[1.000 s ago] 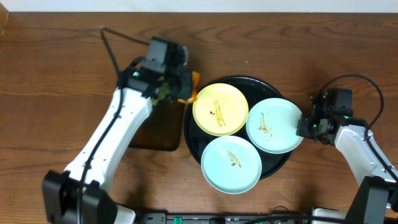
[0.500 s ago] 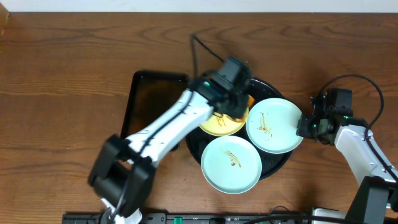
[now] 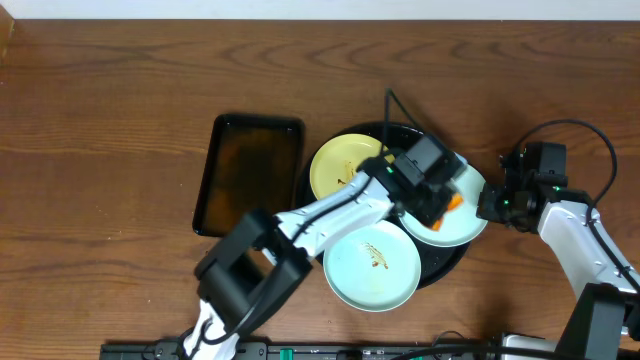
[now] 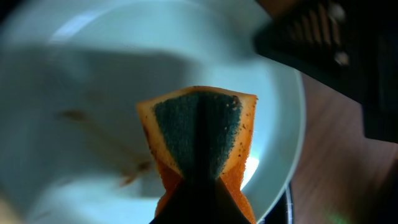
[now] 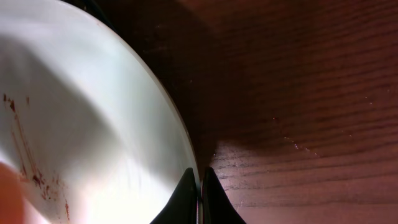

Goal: Clean dirty plates on tray and stack at the side

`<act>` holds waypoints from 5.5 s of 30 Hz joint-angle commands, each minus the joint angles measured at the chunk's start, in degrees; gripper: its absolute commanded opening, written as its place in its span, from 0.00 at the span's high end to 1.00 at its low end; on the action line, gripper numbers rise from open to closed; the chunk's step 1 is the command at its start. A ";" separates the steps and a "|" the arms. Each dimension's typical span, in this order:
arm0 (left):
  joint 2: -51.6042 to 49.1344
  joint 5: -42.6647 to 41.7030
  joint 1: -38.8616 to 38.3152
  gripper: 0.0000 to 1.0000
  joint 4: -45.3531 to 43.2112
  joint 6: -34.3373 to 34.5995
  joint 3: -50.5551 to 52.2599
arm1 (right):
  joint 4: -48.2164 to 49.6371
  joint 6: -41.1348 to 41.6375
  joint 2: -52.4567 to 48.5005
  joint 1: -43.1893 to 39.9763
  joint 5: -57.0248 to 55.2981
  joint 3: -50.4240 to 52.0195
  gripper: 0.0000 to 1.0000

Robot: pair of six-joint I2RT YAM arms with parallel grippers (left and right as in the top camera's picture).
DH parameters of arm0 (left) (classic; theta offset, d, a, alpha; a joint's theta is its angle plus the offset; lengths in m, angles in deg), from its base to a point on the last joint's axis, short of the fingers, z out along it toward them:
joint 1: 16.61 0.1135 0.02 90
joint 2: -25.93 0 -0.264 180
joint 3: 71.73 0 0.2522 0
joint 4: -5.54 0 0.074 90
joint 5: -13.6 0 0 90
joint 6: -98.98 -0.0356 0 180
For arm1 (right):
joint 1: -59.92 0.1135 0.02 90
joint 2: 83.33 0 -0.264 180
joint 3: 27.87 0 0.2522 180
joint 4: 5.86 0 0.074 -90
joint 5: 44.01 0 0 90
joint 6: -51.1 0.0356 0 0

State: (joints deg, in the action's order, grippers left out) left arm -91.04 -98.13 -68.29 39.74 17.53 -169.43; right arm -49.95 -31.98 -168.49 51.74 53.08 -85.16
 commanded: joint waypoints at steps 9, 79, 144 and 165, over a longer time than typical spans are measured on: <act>-5.40 -0.57 -1.36 0.93 -1.44 -4.00 -1.16 | -0.31 -0.09 -1.01 -0.31 -0.74 -0.55 0.99; 23.41 14.45 38.40 0.93 31.63 7.21 -0.66 | 2.19 -1.70 7.19 0.61 -3.98 -2.91 0.99; 22.99 11.85 45.68 0.93 27.26 4.20 12.22 | 7.98 4.22 20.68 26.97 -50.38 -2.93 0.99; 22.99 11.82 45.66 0.92 27.47 4.24 12.22 | 16.68 19.04 2.93 -14.12 -14.60 -2.91 0.99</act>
State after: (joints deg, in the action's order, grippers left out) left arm -68.68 -85.52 -22.91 67.02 22.45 -157.30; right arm -34.65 -15.83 -162.42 40.26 32.53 -86.99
